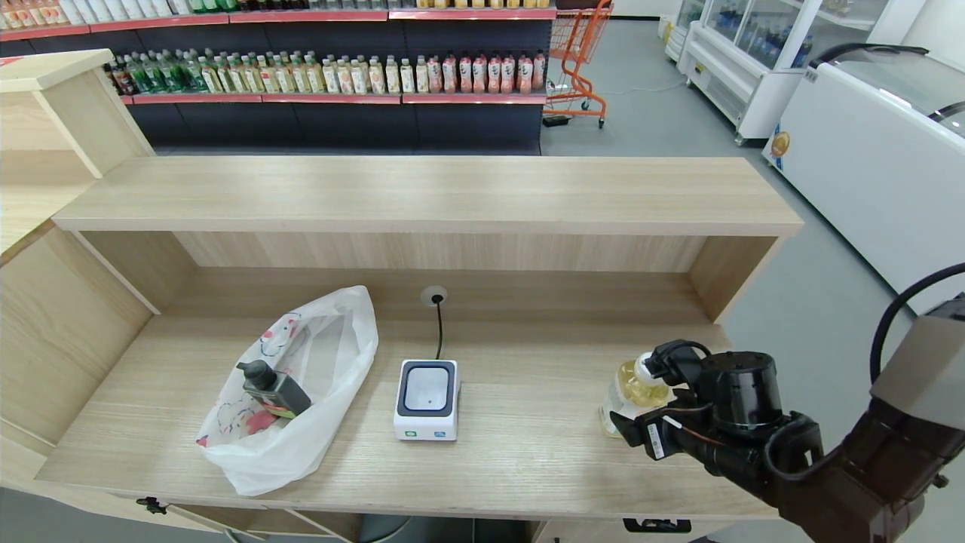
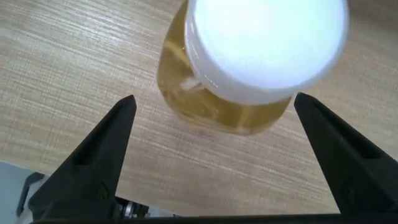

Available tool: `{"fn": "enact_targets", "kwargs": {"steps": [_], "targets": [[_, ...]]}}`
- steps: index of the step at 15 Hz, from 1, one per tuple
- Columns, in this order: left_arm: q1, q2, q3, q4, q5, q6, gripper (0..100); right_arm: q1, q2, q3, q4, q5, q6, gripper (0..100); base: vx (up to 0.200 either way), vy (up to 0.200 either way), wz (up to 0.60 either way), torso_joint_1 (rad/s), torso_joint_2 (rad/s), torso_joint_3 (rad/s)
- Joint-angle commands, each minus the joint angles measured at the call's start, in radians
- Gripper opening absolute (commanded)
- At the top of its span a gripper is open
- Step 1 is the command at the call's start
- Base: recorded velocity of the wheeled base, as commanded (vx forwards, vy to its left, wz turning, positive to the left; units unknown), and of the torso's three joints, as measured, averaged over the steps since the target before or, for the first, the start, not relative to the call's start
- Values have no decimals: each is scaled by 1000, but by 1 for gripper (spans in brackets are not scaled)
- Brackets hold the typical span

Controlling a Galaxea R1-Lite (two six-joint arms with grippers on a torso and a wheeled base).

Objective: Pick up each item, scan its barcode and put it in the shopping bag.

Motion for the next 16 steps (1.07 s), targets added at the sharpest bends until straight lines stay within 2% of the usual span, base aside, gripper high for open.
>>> {"fn": "enact_targets", "kwargs": {"steps": [1, 5, 12, 16], "targets": [[0, 0, 0, -1, 1, 0, 100, 1, 48, -23, -25, 0, -22, 100, 0, 0, 0, 0, 0, 0], [0, 0, 0, -1, 1, 0, 100, 0, 102, -39, -86, 0, -68, 100, 0, 0, 0, 0, 0, 0], [0, 1, 0, -1, 0, 0, 100, 3, 176, -110, -132, 5, -62, 100, 0, 0, 0, 0, 0, 0], [0, 0, 0, -1, 1, 0, 100, 1, 215, -135, -167, 46, -65, 100, 0, 0, 0, 0, 0, 0]]}}
